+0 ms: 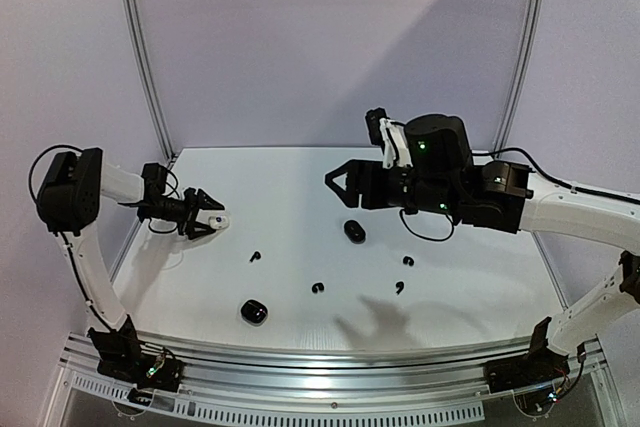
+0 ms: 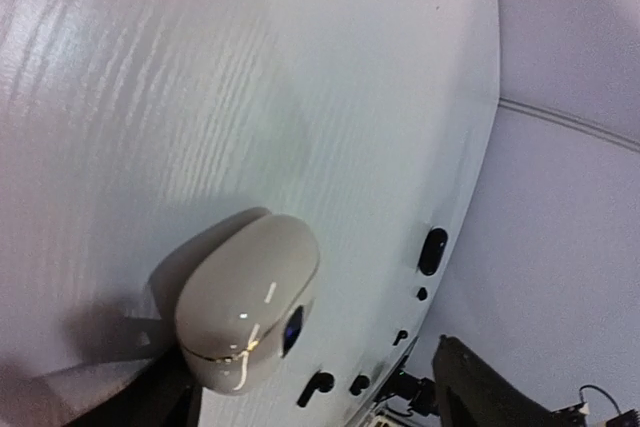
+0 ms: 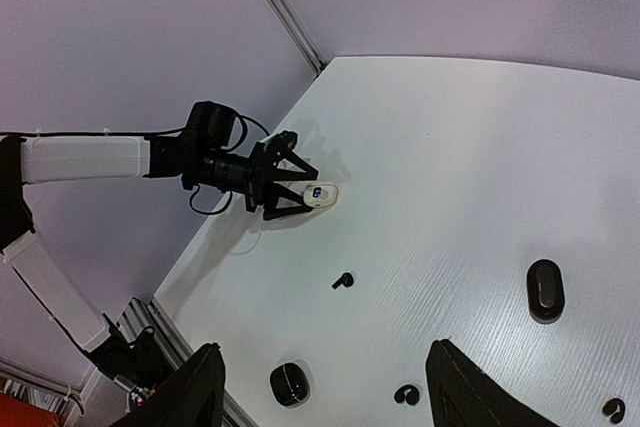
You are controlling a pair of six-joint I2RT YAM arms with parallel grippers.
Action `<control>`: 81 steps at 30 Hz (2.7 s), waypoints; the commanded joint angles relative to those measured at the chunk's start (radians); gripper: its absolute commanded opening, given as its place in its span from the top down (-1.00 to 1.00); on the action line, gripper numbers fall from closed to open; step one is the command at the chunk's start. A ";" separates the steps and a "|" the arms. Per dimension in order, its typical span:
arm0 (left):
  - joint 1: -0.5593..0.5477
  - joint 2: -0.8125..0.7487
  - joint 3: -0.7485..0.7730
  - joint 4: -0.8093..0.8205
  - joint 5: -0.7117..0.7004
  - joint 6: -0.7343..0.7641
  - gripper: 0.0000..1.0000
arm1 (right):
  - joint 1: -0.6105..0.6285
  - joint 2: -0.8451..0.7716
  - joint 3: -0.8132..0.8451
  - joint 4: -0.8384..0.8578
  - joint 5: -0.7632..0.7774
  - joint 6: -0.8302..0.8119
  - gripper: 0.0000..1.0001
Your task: Insert the wireless bluetooth earbuds into the charging case
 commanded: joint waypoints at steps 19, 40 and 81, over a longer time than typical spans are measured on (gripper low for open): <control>0.011 -0.350 0.108 -0.575 -0.360 0.249 -0.99 | -0.119 0.276 0.275 -0.210 -0.245 -0.243 -0.48; -0.089 -0.894 -0.222 -0.372 -0.446 0.649 -0.99 | 0.259 0.815 0.479 -0.165 -0.209 -0.568 -0.98; -0.072 -0.931 -0.238 -0.333 -0.415 0.582 -0.97 | 0.260 0.891 0.430 -0.080 -0.076 -0.478 0.29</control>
